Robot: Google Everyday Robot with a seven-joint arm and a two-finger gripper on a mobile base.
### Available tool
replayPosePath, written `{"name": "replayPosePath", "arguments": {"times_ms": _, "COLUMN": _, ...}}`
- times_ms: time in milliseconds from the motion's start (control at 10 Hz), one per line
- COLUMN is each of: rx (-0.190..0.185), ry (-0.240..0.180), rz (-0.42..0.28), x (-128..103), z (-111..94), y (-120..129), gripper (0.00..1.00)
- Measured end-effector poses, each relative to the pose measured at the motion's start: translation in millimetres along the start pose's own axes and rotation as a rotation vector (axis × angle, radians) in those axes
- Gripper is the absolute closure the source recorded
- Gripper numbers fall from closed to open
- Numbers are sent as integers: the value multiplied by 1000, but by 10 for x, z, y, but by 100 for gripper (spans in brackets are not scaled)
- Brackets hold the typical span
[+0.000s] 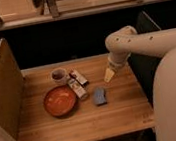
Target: Move the arm in a circular motion
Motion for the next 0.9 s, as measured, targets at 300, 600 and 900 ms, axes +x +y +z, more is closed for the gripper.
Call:
{"name": "replayPosePath", "arguments": {"times_ms": 300, "rx": -66, "ry": 60, "rz": -195, "x": 980, "z": -54, "y": -84, "gripper": 20}}
{"name": "replayPosePath", "arguments": {"times_ms": 600, "rx": -71, "ry": 71, "rz": -423, "x": 1687, "z": 101, "y": -443, "gripper": 20}}
{"name": "replayPosePath", "arguments": {"times_ms": 900, "rx": 2, "ry": 39, "rz": -608, "x": 2031, "z": 375, "y": -1109, "gripper": 20}}
